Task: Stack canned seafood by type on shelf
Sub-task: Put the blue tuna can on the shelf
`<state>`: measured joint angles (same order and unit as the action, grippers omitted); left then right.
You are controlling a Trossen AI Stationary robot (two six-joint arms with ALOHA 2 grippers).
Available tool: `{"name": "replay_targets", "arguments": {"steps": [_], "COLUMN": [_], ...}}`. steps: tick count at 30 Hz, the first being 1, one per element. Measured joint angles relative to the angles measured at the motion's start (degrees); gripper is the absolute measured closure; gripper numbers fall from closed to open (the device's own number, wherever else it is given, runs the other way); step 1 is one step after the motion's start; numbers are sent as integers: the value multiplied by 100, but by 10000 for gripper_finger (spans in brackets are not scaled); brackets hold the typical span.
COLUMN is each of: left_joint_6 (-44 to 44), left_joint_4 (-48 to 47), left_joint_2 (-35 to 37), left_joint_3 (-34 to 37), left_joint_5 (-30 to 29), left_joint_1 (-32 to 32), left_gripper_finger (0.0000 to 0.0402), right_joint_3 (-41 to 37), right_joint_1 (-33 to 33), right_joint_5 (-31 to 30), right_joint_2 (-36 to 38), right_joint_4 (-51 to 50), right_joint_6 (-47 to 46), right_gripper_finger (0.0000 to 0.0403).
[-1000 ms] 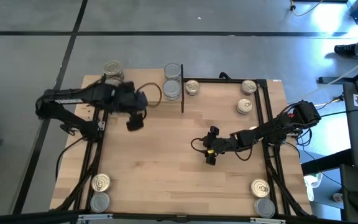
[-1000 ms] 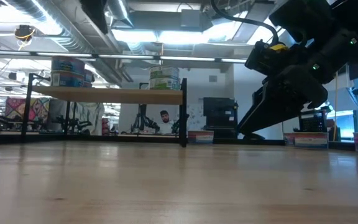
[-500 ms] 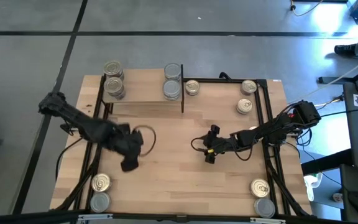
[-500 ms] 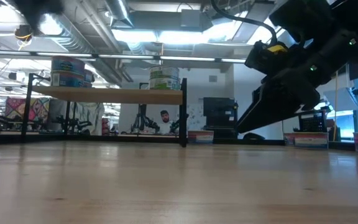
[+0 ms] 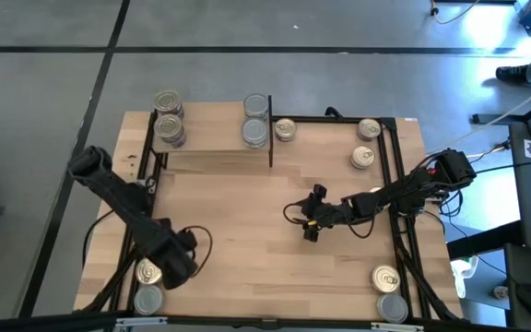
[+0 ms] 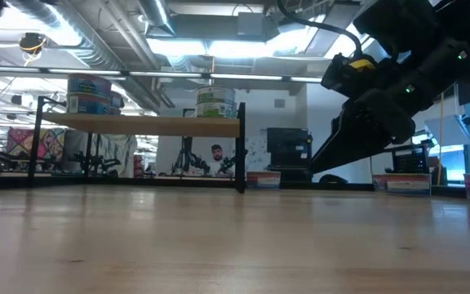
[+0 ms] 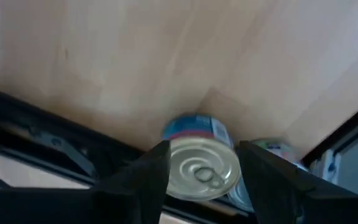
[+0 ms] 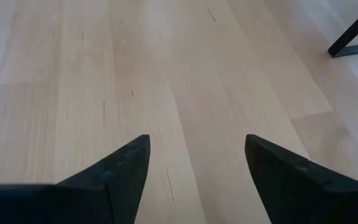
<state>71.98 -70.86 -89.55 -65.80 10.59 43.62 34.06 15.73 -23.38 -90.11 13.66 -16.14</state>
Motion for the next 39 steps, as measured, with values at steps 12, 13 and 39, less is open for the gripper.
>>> {"name": "replay_targets", "arguments": {"steps": [12, 13, 39], "left_joint_6": [181, 135, -1477], "left_joint_4": [548, 666, 1813], "left_joint_2": [-140, -140, -119], "left_joint_3": [777, 856, 1351], "left_joint_5": [633, 679, 427], "left_joint_1": [724, 757, -478], "left_gripper_finger": [265, 269, 326], "right_joint_3": [-2, -2, -2], "right_joint_1": [0, 0, 3], "right_joint_5": [-17, -17, -11], "right_joint_2": [0, 0, 0], "right_joint_4": [66, 84, 283], "right_joint_6": [9, 9, 255], "right_gripper_finger": [139, 139, 139]}}
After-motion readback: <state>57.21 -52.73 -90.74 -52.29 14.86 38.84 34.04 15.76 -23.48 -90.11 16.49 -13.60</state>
